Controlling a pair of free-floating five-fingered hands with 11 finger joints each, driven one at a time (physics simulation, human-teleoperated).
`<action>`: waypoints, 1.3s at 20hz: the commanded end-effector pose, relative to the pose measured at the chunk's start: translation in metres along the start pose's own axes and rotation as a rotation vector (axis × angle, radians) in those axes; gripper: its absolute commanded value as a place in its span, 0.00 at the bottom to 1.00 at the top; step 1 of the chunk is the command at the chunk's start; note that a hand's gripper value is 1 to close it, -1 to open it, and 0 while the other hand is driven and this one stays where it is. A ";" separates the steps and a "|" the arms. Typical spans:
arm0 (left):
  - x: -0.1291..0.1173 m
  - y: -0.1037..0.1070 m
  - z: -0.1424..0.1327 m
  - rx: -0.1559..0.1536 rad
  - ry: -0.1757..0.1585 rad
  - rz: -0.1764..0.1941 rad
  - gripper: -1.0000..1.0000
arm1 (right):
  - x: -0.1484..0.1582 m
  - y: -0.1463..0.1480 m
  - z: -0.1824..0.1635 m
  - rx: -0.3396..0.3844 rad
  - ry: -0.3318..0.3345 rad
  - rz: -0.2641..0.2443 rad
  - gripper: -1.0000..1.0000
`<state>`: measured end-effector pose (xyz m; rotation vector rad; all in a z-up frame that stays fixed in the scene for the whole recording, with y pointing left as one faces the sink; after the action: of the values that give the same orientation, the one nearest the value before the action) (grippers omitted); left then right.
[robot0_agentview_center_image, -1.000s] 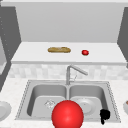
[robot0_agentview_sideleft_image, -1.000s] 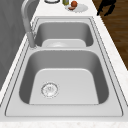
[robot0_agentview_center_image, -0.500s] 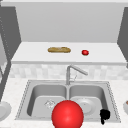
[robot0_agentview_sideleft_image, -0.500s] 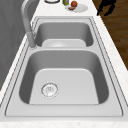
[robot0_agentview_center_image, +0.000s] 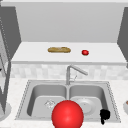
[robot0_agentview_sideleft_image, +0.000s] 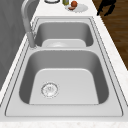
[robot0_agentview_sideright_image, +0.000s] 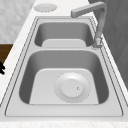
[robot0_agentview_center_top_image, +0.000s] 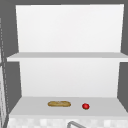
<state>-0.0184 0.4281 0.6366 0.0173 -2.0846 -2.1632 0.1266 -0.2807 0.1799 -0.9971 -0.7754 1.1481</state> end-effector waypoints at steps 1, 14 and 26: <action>0.003 0.008 -0.024 -0.023 0.001 0.020 0.00 | 0.000 0.000 0.000 0.000 0.000 0.000 0.50; -0.002 0.013 -0.082 -0.023 0.146 0.019 0.00 | 0.000 0.000 0.000 0.000 0.000 0.000 0.50; -0.013 0.015 -0.133 -0.037 0.261 0.024 0.00 | 0.000 0.000 0.000 0.000 0.000 0.000 0.50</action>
<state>0.0114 0.3180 0.6380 0.2778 -1.9025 -2.0512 0.1266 -0.2807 0.1799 -0.9971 -0.7754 1.1481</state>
